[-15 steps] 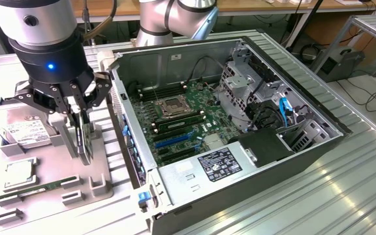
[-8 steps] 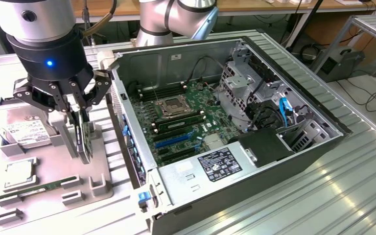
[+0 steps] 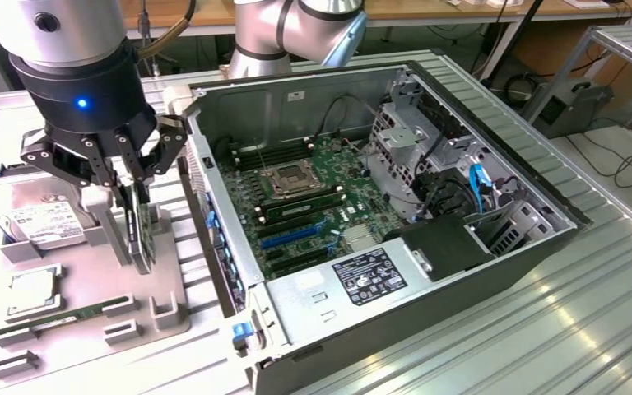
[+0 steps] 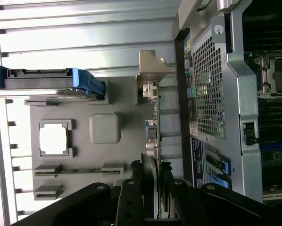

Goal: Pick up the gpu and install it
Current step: 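Pick up the gpu and move the gpu toward the slot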

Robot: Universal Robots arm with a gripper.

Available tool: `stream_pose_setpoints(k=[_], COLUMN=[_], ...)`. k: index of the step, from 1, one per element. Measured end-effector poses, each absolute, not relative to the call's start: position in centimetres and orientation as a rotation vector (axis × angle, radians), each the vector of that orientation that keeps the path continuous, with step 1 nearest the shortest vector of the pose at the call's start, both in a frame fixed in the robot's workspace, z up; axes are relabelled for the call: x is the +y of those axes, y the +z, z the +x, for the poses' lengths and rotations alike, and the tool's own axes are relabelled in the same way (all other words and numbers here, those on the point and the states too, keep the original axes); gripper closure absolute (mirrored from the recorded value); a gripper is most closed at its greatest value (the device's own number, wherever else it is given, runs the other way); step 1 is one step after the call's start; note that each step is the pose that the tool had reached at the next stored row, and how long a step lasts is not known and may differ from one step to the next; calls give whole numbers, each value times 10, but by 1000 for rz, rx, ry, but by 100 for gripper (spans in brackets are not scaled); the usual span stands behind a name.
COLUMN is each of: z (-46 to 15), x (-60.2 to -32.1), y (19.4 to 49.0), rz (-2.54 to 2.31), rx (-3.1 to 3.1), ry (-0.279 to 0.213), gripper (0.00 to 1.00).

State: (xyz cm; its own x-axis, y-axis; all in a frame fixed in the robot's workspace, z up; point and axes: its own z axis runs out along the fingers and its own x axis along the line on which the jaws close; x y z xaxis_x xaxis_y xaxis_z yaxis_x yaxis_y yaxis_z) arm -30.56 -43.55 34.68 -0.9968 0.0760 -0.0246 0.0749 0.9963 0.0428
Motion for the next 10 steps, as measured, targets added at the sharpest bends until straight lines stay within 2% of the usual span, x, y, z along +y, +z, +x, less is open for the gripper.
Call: stream_pose_setpoints(k=[10], z=[-306], x=[-436], y=[350], rz=[118], rx=[3113], ry=[65], gripper=[73])
